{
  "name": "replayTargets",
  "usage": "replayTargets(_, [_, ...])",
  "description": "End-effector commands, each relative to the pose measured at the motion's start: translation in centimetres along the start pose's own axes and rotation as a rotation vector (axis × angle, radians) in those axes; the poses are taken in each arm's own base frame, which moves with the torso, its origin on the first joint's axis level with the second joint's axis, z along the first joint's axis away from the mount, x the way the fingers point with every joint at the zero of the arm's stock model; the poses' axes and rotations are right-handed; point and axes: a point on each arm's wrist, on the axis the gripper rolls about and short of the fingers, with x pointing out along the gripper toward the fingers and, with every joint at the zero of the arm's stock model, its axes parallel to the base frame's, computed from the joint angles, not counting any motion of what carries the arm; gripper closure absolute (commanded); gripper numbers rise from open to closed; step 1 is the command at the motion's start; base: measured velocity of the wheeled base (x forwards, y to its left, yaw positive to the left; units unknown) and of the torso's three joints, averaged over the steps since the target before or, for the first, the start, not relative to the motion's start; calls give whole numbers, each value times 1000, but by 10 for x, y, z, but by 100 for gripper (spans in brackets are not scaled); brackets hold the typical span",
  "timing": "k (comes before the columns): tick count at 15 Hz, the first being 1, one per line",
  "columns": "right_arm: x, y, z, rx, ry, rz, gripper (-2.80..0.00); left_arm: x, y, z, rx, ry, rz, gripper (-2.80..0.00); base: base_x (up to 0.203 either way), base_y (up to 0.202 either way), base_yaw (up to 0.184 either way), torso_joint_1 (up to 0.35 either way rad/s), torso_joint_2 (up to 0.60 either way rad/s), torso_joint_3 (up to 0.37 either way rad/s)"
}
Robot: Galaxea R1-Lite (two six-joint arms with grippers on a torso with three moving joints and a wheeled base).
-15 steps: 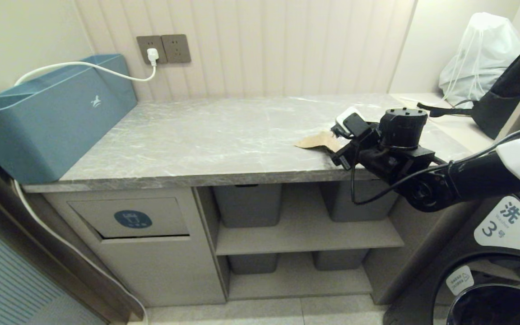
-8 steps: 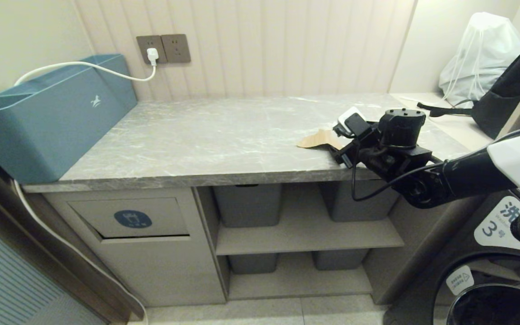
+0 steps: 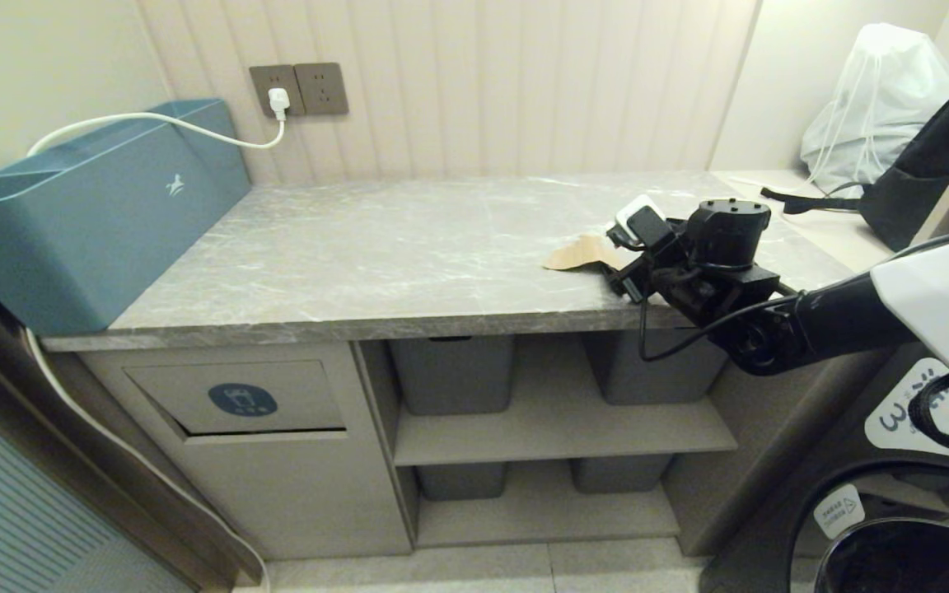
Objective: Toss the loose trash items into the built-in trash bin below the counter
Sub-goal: Pick up the garbage
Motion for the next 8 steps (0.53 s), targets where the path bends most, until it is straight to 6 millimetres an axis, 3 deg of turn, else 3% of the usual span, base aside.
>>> replayTargets(1, [1,0,-1,-4,1,-2,0,0,0,0,0,1,-1,0,0,0,0,0,0,0])
replayTargets(8, [2,-2,3,-5,-11,-9,0,0,0,0,0,1,-1,0,0,0,0,0,0,0])
